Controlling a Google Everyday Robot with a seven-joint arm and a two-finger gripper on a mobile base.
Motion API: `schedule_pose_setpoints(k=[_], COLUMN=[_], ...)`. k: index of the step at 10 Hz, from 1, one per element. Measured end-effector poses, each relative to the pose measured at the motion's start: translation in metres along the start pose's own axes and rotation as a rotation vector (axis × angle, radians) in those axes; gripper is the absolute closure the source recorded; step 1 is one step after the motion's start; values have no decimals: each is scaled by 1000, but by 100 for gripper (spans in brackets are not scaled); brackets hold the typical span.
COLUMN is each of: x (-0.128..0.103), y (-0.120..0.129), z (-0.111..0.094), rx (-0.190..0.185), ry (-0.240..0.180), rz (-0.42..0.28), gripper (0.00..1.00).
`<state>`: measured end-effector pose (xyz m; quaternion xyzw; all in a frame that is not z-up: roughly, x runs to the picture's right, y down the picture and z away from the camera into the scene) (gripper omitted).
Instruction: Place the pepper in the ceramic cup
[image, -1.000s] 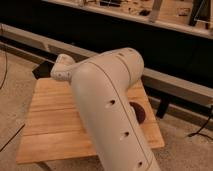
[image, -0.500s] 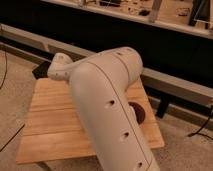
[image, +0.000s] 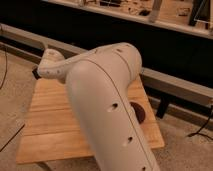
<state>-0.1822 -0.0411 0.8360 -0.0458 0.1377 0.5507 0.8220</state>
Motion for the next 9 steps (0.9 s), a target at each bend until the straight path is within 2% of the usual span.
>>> schedule_pose_setpoints(k=[2,3,4,7,8,9], x=[-7,-7,-7,-7,-7,-7], y=[5,6,5,6,6,6], z=[-32,-35,-34,-34,-34,-34], rx=[-7,-7,-7,-7,-7,-7], ry=[-66,-71,-71,-71,-70,-70], rz=[-47,-53,-53,-53,-54,-54], gripper=[100,99,93,61,55,40])
